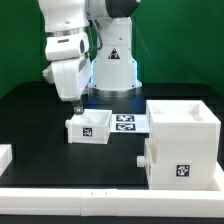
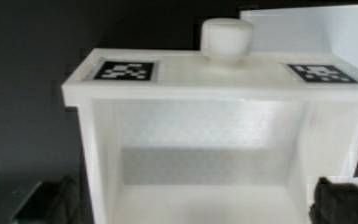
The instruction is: Assemble drawer
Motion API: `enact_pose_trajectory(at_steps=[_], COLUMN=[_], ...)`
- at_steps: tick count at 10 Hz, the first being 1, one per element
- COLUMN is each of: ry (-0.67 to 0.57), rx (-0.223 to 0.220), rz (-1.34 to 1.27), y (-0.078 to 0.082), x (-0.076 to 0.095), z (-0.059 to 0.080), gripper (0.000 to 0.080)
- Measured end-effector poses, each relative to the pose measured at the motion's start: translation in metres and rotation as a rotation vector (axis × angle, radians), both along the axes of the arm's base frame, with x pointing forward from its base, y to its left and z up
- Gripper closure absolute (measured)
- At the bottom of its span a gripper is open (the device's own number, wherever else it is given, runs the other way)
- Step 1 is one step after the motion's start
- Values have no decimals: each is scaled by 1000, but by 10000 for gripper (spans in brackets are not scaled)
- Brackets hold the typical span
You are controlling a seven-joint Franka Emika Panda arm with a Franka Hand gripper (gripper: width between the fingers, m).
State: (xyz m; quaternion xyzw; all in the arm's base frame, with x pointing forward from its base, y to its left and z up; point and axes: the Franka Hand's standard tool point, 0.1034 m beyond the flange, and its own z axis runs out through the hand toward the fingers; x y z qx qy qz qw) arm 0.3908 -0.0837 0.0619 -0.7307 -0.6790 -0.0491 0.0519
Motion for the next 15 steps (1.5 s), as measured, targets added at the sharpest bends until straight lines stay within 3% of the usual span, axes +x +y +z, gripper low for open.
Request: enact_pose_trajectory(at_steps=[1, 4, 6, 11, 14, 15], ry=[2, 53, 55, 76, 103, 104], rx=[0, -7, 2, 51, 95, 94], rz=[0, -1, -16, -50, -82, -87], y=[0, -3, -5, 18, 17, 17], x=[-1, -54, -64, -56, -60, -60], z=[0, -10, -19, -38, -55, -55], gripper=[150, 150, 150, 150, 150, 271])
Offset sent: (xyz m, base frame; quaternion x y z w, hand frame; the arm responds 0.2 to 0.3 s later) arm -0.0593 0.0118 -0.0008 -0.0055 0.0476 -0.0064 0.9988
